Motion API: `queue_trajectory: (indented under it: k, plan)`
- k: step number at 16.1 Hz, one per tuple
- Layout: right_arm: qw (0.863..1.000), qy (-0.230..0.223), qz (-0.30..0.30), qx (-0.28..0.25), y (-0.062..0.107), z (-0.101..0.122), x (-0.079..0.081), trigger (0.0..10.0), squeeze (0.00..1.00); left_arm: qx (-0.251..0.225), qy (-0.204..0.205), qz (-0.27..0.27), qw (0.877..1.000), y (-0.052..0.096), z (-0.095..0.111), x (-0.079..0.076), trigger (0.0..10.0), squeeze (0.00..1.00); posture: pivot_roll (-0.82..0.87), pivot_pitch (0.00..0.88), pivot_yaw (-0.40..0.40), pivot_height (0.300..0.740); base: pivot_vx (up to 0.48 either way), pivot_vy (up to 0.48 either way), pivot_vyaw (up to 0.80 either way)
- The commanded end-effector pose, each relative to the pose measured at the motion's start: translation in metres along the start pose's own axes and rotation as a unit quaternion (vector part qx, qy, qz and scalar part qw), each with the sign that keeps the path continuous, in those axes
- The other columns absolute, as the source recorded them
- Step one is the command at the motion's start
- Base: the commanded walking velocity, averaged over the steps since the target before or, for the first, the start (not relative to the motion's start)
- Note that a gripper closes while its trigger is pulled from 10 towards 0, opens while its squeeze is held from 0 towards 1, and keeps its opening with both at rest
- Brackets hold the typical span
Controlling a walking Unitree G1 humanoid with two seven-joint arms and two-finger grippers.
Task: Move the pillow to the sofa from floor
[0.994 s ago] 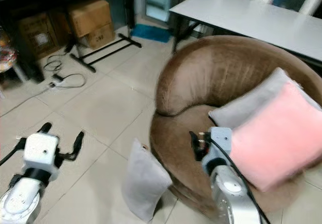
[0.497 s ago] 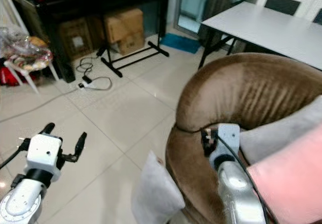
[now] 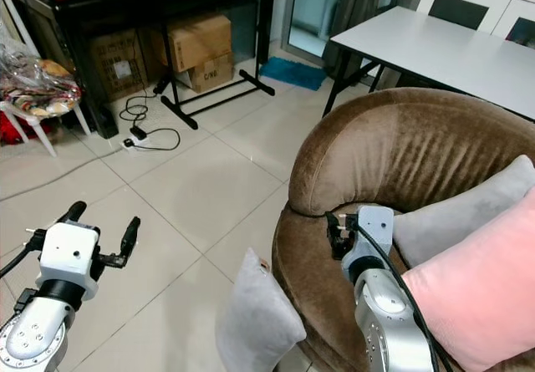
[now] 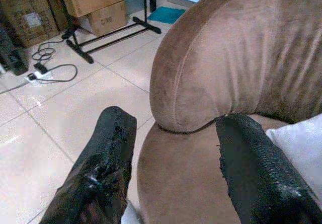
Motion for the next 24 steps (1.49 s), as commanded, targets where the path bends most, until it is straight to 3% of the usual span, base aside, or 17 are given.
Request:
queue_trajectory:
  k: [1, 11, 18, 24]
  plan:
    - [1.000, -0.005, -0.003, -0.003, 0.001, 0.001, -0.002, 10.0, 0.00, 0.000, -0.002, -0.001, 1.000, -0.002, -0.001, -0.002, 10.0, 0.00, -0.03, 0.000, -0.050, 0.666, 0.000, 0.000, 0.00]
    - [1.000, -0.010, 0.023, -0.003, -0.001, 0.002, 0.011, 10.0, 0.00, -0.014, 0.003, 0.002, 1.000, -0.005, 0.003, -0.001, 10.0, 0.00, -0.03, 0.000, -0.052, 0.581, 0.000, 0.000, 0.00]
    - [1.000, -0.003, 0.026, -0.002, -0.002, 0.002, 0.013, 10.0, 0.00, -0.020, 0.018, -0.007, 1.000, -0.004, 0.005, -0.003, 10.0, 0.00, -0.03, 0.000, -0.054, 0.581, 0.000, 0.000, 0.00]
    - [1.000, -0.001, 0.021, 0.000, -0.003, 0.002, 0.013, 10.0, 0.00, -0.023, 0.026, -0.012, 0.999, -0.004, 0.006, -0.003, 10.0, 0.00, -0.03, 0.000, -0.054, 0.581, 0.288, 0.000, 0.00]
Point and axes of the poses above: a point about 5 cm out from each wrist's last joint towards the gripper, its own y axis pointing back from the gripper into the wrist, its own z axis along the axis of the wrist's last joint, x = y × z, the point moved 6 cm from there along -y, pointing out of the wrist towards the gripper, and after that the axes turned 6 degrees about y, right-handed, at the moved point
